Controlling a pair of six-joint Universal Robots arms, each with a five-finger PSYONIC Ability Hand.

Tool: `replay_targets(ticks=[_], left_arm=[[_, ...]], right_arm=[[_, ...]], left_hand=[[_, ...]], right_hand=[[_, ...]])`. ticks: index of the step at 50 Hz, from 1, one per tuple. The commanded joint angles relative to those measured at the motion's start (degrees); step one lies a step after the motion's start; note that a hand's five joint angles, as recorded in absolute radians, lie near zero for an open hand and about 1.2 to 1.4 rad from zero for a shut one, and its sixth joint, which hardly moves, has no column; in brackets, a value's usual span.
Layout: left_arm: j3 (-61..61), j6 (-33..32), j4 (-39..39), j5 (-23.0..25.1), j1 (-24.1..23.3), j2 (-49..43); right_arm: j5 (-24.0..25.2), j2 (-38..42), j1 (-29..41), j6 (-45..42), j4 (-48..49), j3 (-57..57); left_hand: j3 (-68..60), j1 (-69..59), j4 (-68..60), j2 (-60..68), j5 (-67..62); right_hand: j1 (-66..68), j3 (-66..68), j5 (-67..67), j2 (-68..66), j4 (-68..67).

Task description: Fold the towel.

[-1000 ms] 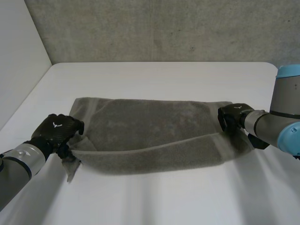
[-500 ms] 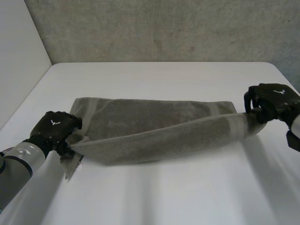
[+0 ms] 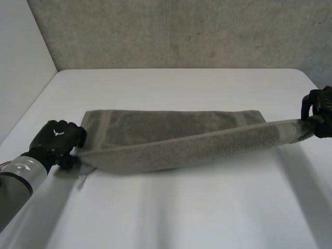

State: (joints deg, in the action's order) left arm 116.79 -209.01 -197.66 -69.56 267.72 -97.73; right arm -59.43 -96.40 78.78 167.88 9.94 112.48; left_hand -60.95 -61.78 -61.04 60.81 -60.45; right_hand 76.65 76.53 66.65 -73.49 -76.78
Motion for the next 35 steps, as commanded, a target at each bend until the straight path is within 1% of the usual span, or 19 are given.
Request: replay_targets(ticks=[1, 3, 4, 6, 8, 12, 14, 15, 17, 19, 24, 27, 29, 30, 31, 32, 33, 34, 35], left_arm=[[1.42, -4.56, 0.09, 0.83, 0.44, 3.43], [1.68, -7.80, 1.22, 0.92, 0.61, 3.60], [1.68, -7.82, 1.23, 0.92, 0.61, 3.60], [1.42, -10.36, 3.24, 0.92, 1.05, 4.39], [1.16, -10.89, 4.38, 0.92, 1.57, 5.53], [0.72, -10.89, 6.50, 1.18, 3.51, 8.70], [0.28, -10.81, 7.73, 2.58, 5.35, 12.37], [0.28, -10.81, 7.73, 2.59, 5.36, 12.39], [-0.51, -10.37, 9.13, 5.39, 5.97, 16.15], [-1.04, -9.93, 9.92, 6.36, 6.06, 17.82], [-3.23, -7.82, 11.07, 7.07, 5.89, 20.30], [-4.64, -6.33, 10.90, 7.42, 5.89, 20.04], [-5.26, -5.88, 10.81, 7.60, 5.89, 19.25], [-5.61, -5.88, 10.72, 7.60, 5.62, 17.51], [-5.61, -5.88, 10.72, 7.60, 5.62, 17.49], [-6.31, -6.23, 10.46, 7.43, 5.45, 13.92], [-7.79, -6.50, 9.76, 7.08, 4.92, 9.54], [-7.81, -6.50, 9.75, 7.07, 4.92, 9.49], [-9.81, -6.59, 9.23, 6.81, 4.22, 5.58]], right_arm=[[-0.25, -1.86, 0.41, 0.69, -0.01, 0.19], [-0.25, -1.95, 0.49, 1.13, -0.10, 0.10], [-0.08, -2.30, 0.32, 1.22, -0.10, -0.33], [0.10, -2.74, 0.23, 1.31, -0.27, -0.60], [0.19, -3.36, 0.23, 1.31, -0.36, -1.04], [0.71, -4.85, 0.23, 0.70, -3.16, -3.14], [1.07, -5.47, -0.03, 0.43, -5.11, -4.20], [1.68, -6.16, -0.47, -0.09, -7.02, -5.51], [2.29, -6.86, -1.08, -0.79, -8.78, -7.09], [2.83, -7.14, -1.61, -1.77, -10.64, -8.68], [4.23, -6.18, -3.02, -6.33, -17.57, -15.26], [4.32, -5.47, -3.20, -7.39, -18.64, -16.42], [3.97, -0.75, -2.76, -9.66, -19.78, -18.60], [3.97, -0.72, -2.76, -9.68, -19.78, -18.62], [3.36, 2.24, -2.41, -11.07, -20.22, -20.01], [3.01, 5.31, -1.62, -12.39, -20.75, -21.68], [3.00, 5.34, -1.61, -12.40, -20.75, -21.69], [2.39, 8.22, -0.48, -13.79, -21.53, -23.09], [2.39, 8.25, -0.47, -13.81, -21.54, -23.10]], left_hand=[[-19.05, -18.22, -18.96, 19.19, -9.55], [-19.05, -18.22, -18.96, 19.19, -9.55], [-19.05, -18.22, -18.96, 19.19, -9.55], [-19.05, -18.22, -18.96, 19.19, -9.55], [-19.05, -18.22, -18.96, 19.19, -9.55], [-19.05, -18.22, -18.96, 19.19, -9.55], [-19.05, -18.22, -18.96, 19.19, -9.55], [-19.05, -18.22, -18.96, 19.19, -9.55], [-19.05, -18.22, -18.96, 19.19, -9.55], [-19.05, -18.22, -18.96, 19.19, -9.55], [-19.05, -18.22, -18.96, 19.19, -9.55], [-19.05, -18.22, -18.96, 19.19, -9.55], [-19.05, -18.22, -18.96, 19.19, -9.55], [-19.05, -18.22, -18.96, 19.19, -9.55], [-19.05, -18.22, -18.96, 19.19, -9.55], [-19.05, -18.22, -18.96, 19.19, -9.55], [-19.05, -18.22, -18.96, 19.19, -9.55], [-19.05, -18.22, -18.96, 19.19, -9.55], [-19.05, -18.22, -18.96, 19.19, -9.55]], right_hand=[[3.35, 3.47, 3.35, -6.51, -3.22], [3.35, 3.47, 3.35, -6.51, -3.22], [3.35, 3.47, 3.35, -6.51, -3.22], [3.35, 3.47, 3.35, -6.51, -3.22], [3.35, 3.47, 3.35, -6.51, -3.22], [3.35, 3.47, 3.35, -6.51, -3.22], [3.35, 3.47, 3.35, -6.51, -3.22], [3.35, 3.47, 3.35, -6.51, -3.22], [3.35, 3.47, 3.35, -6.51, -3.22], [3.35, 3.47, 3.35, -6.51, -3.22], [3.35, 3.47, 3.35, -6.51, -3.22], [3.35, 3.47, 3.35, -6.51, -3.22], [3.35, 3.47, 3.35, -6.51, -3.22], [3.35, 3.47, 3.35, -6.51, -3.22], [3.35, 3.47, 3.35, -6.51, -3.22], [3.35, 3.47, 3.35, -6.51, -3.22], [3.35, 3.47, 3.35, -6.51, -3.22], [3.35, 3.47, 3.35, -6.51, -3.22], [3.35, 3.47, 3.35, -6.51, -3.22]])
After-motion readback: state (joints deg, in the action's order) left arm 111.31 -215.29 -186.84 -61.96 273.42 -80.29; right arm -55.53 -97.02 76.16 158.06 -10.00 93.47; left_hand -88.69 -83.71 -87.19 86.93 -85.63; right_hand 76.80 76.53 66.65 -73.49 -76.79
